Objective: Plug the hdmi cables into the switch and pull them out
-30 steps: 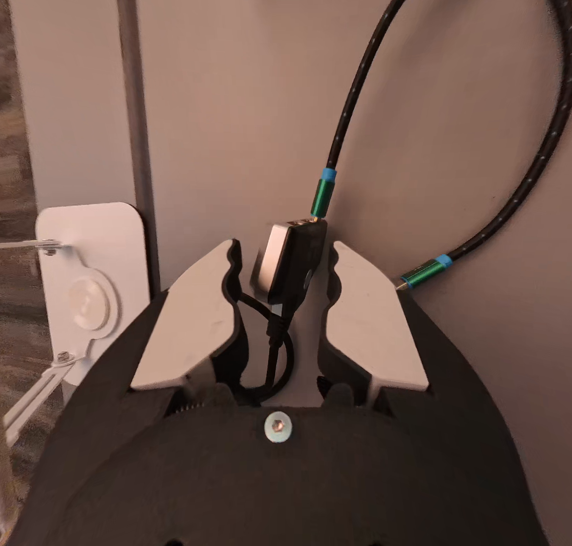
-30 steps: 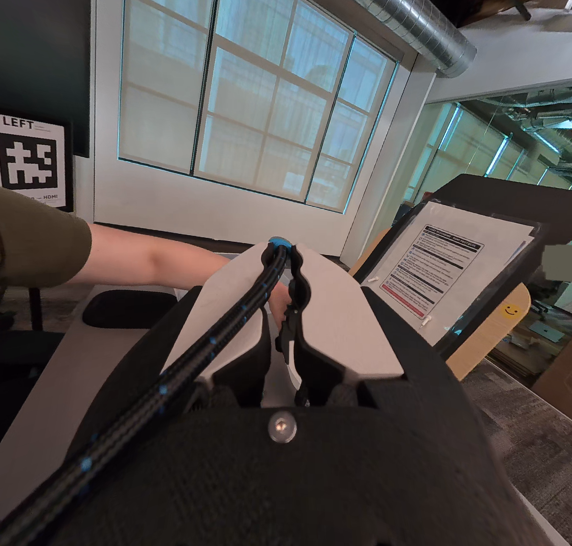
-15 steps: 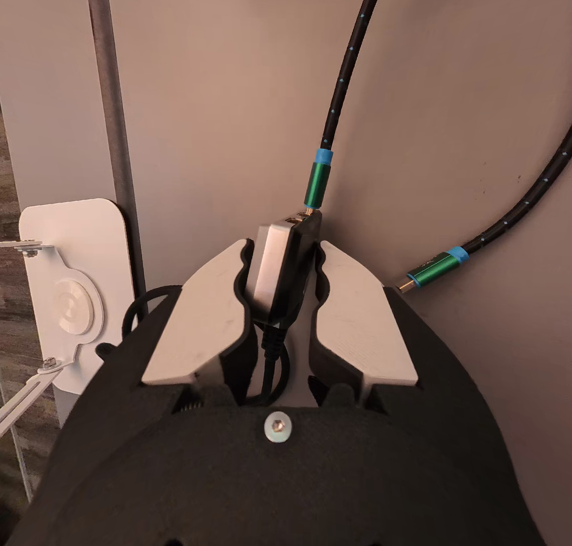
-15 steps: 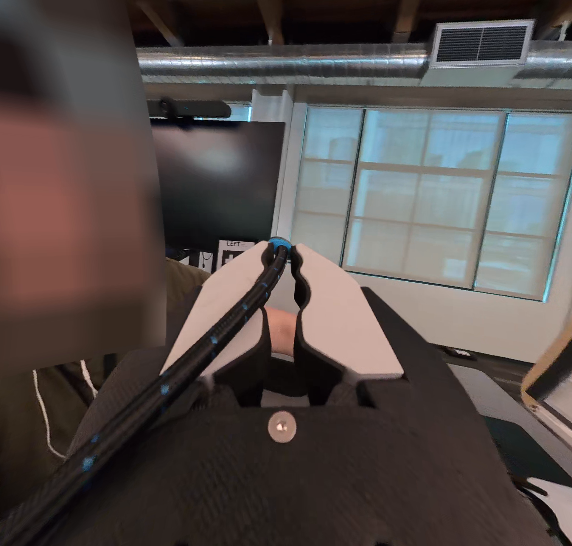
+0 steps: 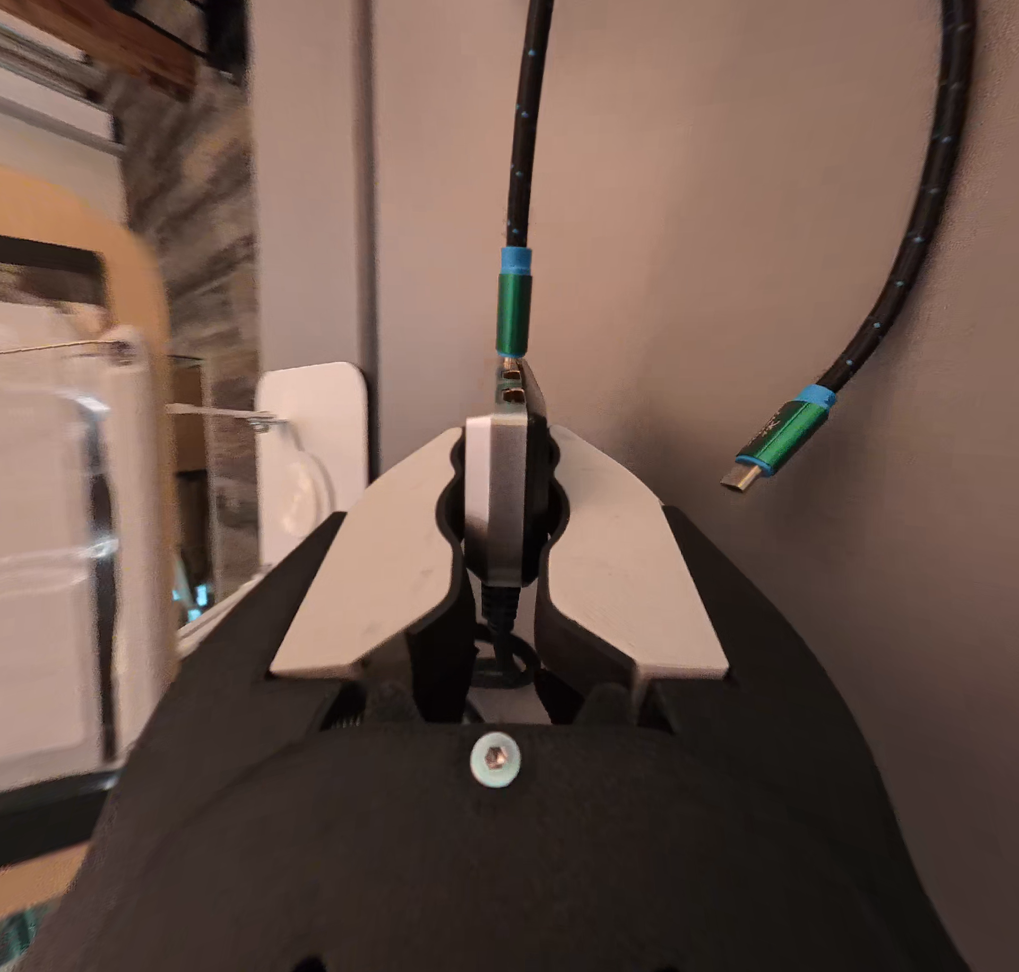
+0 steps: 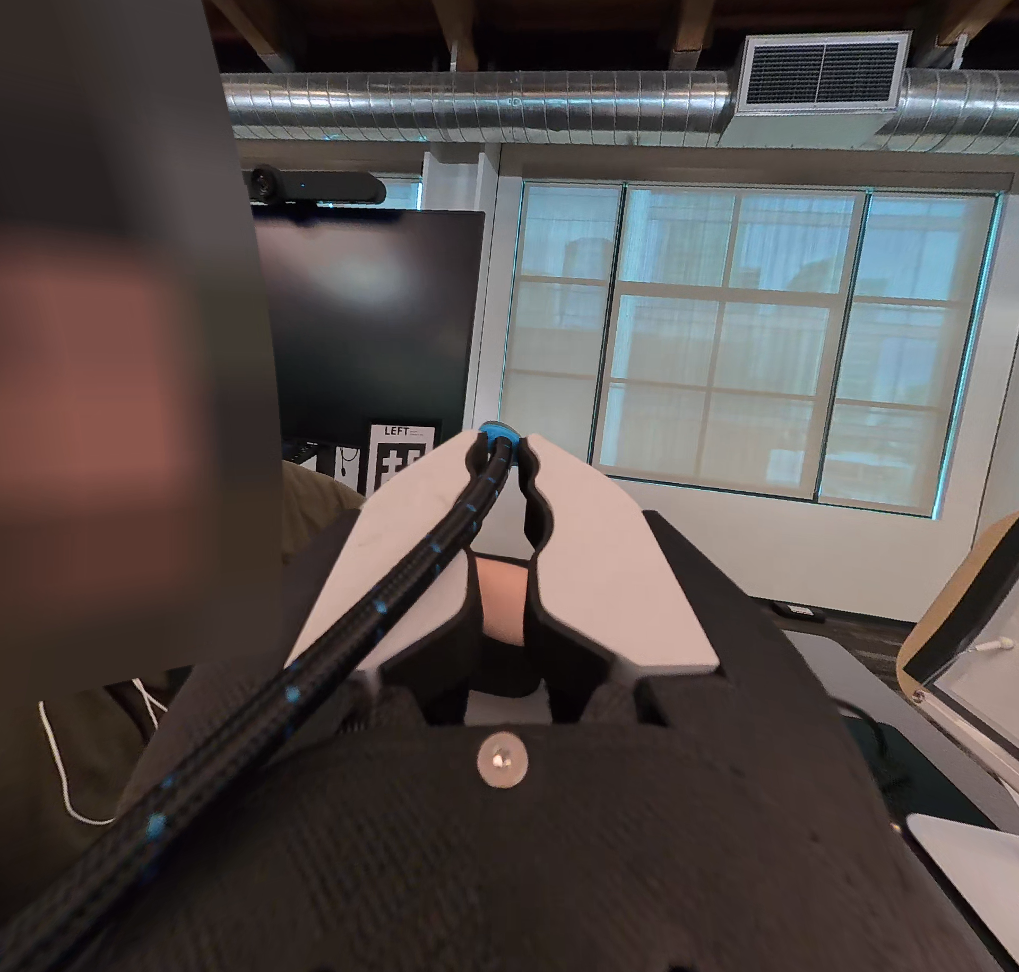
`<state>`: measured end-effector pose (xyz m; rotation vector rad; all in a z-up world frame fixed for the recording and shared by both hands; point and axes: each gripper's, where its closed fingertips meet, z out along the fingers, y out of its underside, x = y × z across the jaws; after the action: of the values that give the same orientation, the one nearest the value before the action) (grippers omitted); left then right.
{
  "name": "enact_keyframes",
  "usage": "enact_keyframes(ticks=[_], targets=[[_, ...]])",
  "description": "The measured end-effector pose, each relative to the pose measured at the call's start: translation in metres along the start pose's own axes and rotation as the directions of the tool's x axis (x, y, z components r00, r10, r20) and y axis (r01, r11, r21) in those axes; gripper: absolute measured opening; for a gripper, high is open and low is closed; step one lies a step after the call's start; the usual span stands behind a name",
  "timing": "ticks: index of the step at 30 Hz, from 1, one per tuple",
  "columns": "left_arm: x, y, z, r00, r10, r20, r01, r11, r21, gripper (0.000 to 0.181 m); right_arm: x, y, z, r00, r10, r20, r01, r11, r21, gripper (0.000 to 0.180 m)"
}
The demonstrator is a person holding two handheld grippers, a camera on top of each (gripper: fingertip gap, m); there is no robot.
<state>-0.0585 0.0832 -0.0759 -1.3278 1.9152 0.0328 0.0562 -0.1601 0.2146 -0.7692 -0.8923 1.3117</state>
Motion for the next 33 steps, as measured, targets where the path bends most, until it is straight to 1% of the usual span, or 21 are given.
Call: enact_keyframes(ticks=[1, 3, 6, 10, 12, 16, 18, 20, 23, 25, 30, 33], targets=[[-0.007, -0.004, -0.007, 0.998, 0.004, 0.057, -0.004, 1.000, 0.011, 0.022, 0.002, 0.000, 0.000, 1.000, -0.004, -0.014, 0.004, 1.000, -0.004, 0.011], [-0.022, -0.011, -0.024, 0.980, 0.037, 0.196, -0.041, 0.999, 0.018, 0.022, 0.011, 0.005, 0.001, 0.996, -0.021, -0.089, 0.018, 0.999, -0.041, 0.011], [-0.037, -0.027, -0.053, 0.927, 0.067, 0.368, -0.088, 0.995, 0.040, 0.022, 0.028, 0.015, 0.004, 0.975, -0.076, -0.210, 0.050, 0.991, -0.128, 0.011], [-0.046, -0.054, -0.096, 0.838, 0.020, 0.545, -0.118, 0.982, 0.146, 0.021, 0.048, 0.034, 0.013, 0.924, -0.192, -0.332, 0.107, 0.960, -0.259, 0.011], [-0.049, -0.064, -0.118, 0.789, -0.013, 0.614, -0.137, 0.971, 0.196, 0.021, 0.057, 0.047, 0.020, 0.894, -0.275, -0.354, 0.149, 0.927, -0.345, 0.011], [-0.052, -0.076, -0.153, 0.724, -0.033, 0.689, -0.193, 0.949, 0.248, 0.021, 0.064, 0.073, 0.046, 0.847, -0.425, -0.321, 0.257, 0.854, -0.453, 0.011], [-0.054, -0.084, -0.167, 0.700, -0.037, 0.713, -0.219, 0.940, 0.263, 0.021, 0.064, 0.086, 0.060, 0.820, -0.501, -0.276, 0.322, 0.804, -0.500, 0.011], [-0.055, -0.089, -0.181, 0.680, -0.039, 0.732, -0.244, 0.930, 0.276, 0.022, 0.068, 0.096, 0.068, 0.774, -0.577, -0.260, 0.373, 0.748, -0.549, 0.011], [-0.058, -0.093, -0.200, 0.651, -0.071, 0.756, -0.265, 0.912, 0.313, 0.022, 0.065, 0.101, 0.078, 0.720, -0.656, -0.227, 0.453, 0.691, -0.563, 0.011], [-0.059, -0.096, -0.208, 0.643, -0.096, 0.760, -0.277, 0.896, 0.348, 0.022, 0.063, 0.099, 0.083, 0.700, -0.676, -0.229, 0.480, 0.684, -0.549, 0.011], [-0.053, -0.100, -0.223, 0.621, -0.068, 0.781, -0.333, 0.879, 0.342, 0.022, 0.058, 0.095, 0.090, 0.685, -0.687, -0.242, 0.509, 0.689, -0.515, 0.011], [-0.051, -0.103, -0.229, 0.600, -0.058, 0.798, -0.361, 0.871, 0.334, 0.022, 0.058, 0.100, 0.094, 0.688, -0.688, -0.232, 0.511, 0.686, -0.518, 0.011]])
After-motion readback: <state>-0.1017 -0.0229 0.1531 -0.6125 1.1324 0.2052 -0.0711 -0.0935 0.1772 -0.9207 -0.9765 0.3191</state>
